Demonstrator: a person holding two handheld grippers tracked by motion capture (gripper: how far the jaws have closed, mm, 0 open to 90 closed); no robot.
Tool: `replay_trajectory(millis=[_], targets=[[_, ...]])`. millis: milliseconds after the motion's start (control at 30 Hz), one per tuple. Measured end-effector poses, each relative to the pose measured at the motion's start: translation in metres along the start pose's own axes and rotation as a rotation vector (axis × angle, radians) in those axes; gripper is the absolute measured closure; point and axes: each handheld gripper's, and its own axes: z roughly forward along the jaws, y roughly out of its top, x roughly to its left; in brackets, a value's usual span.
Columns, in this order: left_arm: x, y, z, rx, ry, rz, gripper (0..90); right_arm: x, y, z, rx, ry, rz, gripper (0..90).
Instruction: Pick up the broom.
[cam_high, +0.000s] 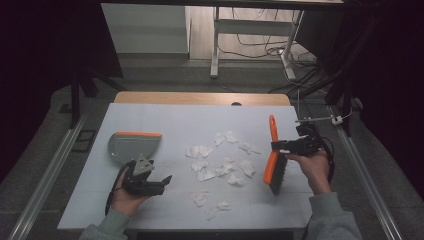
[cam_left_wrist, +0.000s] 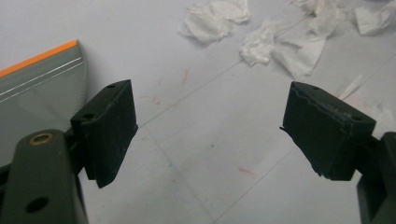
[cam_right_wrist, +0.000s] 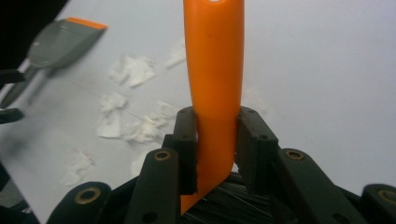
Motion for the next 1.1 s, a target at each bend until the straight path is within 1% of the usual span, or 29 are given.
replay_trajectory(millis=[100, 333, 400, 467, 567, 667, 767, 833, 900, 1000, 1100], targets=[[-0.004, 0.005, 0.002, -0.007, -0.018, 0.003, 18.5, 0.006, 0.001, 0.001, -0.022, 0.011, -0.010, 71.0], [-0.021, 0.024, 0.010, -0.027, -0.065, 0.036, 18.7, 0.017, 0.000, 0.004, -0.108, 0.034, 0.007, 71.0], [-0.027, 0.030, 0.013, -0.029, -0.082, 0.050, 18.8, 0.021, -0.001, 0.005, -0.138, 0.030, 0.013, 70.9], [-0.034, 0.037, 0.016, -0.034, -0.100, 0.067, 18.8, 0.024, -0.002, 0.006, -0.167, 0.049, 0.025, 70.9], [-0.045, 0.047, 0.021, -0.044, -0.133, 0.083, 18.9, 0.029, -0.005, 0.010, -0.194, 0.049, 0.032, 70.9], [-0.057, 0.056, 0.026, -0.048, -0.158, 0.110, 19.1, 0.032, -0.008, 0.014, -0.222, 0.054, 0.043, 70.9], [-0.068, 0.064, 0.031, -0.052, -0.186, 0.125, 19.2, 0.036, -0.011, 0.018, -0.235, 0.071, 0.052, 70.9], [-0.074, 0.068, 0.035, -0.054, -0.200, 0.131, 19.2, 0.041, -0.012, 0.021, -0.239, 0.070, 0.045, 70.9], [-0.080, 0.072, 0.038, -0.053, -0.212, 0.141, 19.3, 0.046, -0.015, 0.026, -0.254, 0.072, 0.036, 70.9], [-0.088, 0.076, 0.042, -0.054, -0.232, 0.152, 19.3, 0.047, -0.016, 0.028, -0.263, 0.080, 0.038, 70.9], [-0.095, 0.079, 0.045, -0.056, -0.247, 0.156, 19.5, 0.050, -0.019, 0.030, -0.284, 0.086, 0.039, 70.8]])
